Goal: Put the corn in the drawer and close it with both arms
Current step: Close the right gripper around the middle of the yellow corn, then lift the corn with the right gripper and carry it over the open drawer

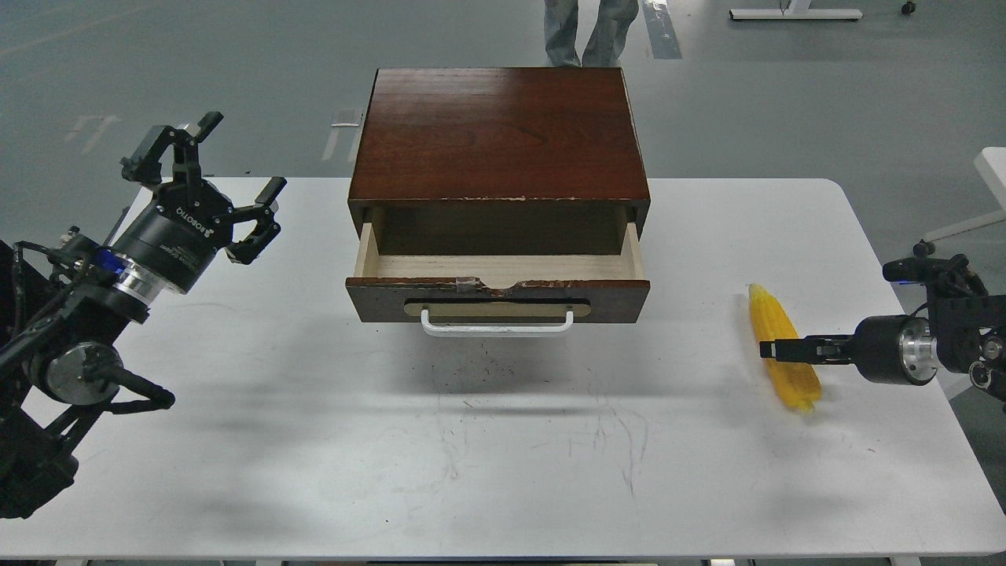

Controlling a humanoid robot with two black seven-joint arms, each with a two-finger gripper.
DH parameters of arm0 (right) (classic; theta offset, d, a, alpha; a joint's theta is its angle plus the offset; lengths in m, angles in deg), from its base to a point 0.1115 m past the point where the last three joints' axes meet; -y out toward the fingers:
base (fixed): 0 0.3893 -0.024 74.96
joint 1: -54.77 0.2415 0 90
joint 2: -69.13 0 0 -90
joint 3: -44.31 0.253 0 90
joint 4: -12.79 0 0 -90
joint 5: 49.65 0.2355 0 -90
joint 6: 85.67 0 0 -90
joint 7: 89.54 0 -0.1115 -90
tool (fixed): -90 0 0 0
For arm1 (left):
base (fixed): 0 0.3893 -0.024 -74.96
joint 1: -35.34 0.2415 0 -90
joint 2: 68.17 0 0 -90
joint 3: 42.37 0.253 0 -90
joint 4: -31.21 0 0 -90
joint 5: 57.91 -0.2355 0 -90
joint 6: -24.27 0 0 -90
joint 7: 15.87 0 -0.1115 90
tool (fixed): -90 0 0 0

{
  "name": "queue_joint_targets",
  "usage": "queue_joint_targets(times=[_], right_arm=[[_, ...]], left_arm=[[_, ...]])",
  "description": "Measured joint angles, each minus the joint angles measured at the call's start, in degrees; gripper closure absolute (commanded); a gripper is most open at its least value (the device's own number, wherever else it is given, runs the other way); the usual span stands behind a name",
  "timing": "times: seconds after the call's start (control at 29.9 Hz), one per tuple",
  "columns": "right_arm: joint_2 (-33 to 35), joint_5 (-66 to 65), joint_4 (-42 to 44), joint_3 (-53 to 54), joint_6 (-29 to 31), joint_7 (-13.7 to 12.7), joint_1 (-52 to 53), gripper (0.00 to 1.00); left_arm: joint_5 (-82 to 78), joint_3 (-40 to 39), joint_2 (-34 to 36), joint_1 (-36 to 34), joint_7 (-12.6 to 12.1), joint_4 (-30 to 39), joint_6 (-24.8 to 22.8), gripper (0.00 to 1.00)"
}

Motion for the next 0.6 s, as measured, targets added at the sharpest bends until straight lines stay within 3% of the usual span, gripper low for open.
queue_joint_targets(times=[0.13,0.4,0.6], right_arm=[[0.2,0.0,0.0,-0.7,0.1,0.0,0.2,0.95],[1.7,0.2,-2.1,-0.9,0.2,0.0,3.7,0.96],[6.8,0.2,-8.9,-0.8,0.6,0.0,14.9,0.95]], left_arm=[[0.0,0.0,0.0,0.0,0.0,0.0,0.0,0.0],[-0.1,0.0,0.2,0.0,0.0,0.0,0.0,0.0],[-0.1,0.0,0.4,0.0,0.0,0.0,0.0,0.0]])
